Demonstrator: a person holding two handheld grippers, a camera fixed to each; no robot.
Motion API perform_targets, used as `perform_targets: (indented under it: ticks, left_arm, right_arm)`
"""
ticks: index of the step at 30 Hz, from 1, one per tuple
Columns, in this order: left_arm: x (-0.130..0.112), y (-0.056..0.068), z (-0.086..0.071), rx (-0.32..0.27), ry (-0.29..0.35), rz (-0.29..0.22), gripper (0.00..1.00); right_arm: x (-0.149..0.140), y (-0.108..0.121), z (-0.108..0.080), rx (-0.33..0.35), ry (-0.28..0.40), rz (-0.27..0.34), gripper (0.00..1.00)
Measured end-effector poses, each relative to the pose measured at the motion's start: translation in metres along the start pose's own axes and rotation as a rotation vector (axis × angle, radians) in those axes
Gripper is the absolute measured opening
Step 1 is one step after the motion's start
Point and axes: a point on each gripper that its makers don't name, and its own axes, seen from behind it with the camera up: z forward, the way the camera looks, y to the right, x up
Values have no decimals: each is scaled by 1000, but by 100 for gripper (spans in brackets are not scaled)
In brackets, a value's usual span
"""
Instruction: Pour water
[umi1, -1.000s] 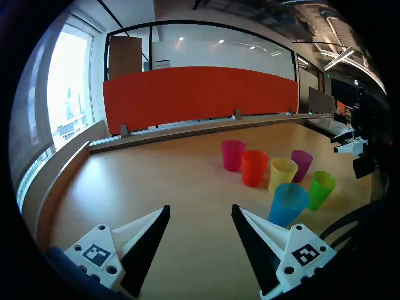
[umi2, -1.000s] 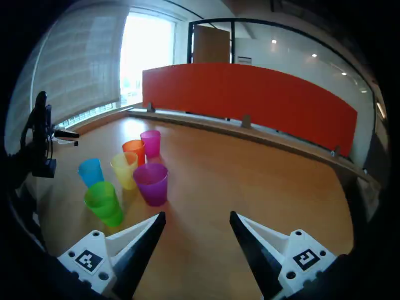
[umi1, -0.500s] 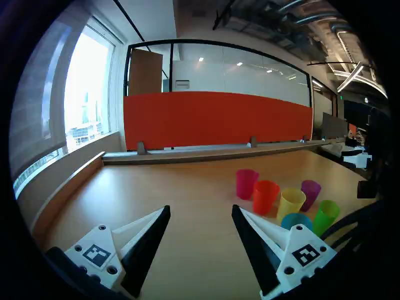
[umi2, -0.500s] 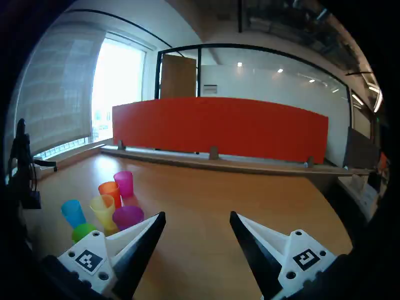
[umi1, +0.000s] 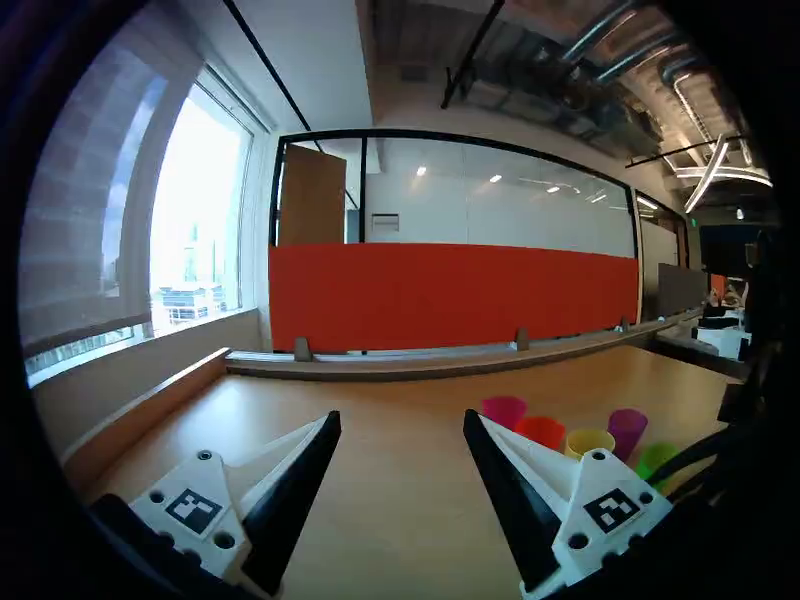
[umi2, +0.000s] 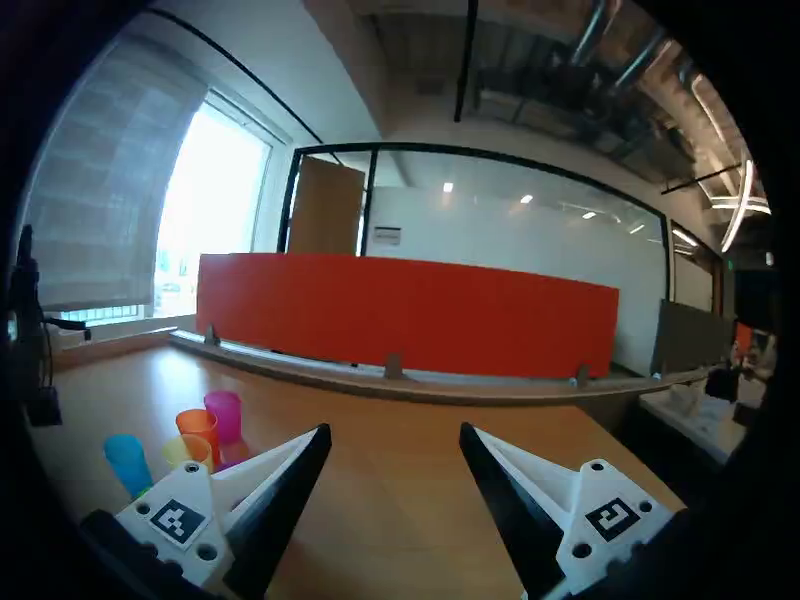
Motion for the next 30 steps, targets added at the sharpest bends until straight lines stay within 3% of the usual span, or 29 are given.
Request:
perform_targets:
  ticks: [8,18,30]
  left_arm:
    - [-1,9,2,-13,22,-35,91]
    - [-7,10,3,-4,28,-29,91]
    - [-2,10,-5,41,67,39,91]
  right_arm:
    - [6,7,-5,-50,32,26,100]
    - [7,15,-10,-79,43,48,100]
    - [11,17,-16,-109,41,56,100]
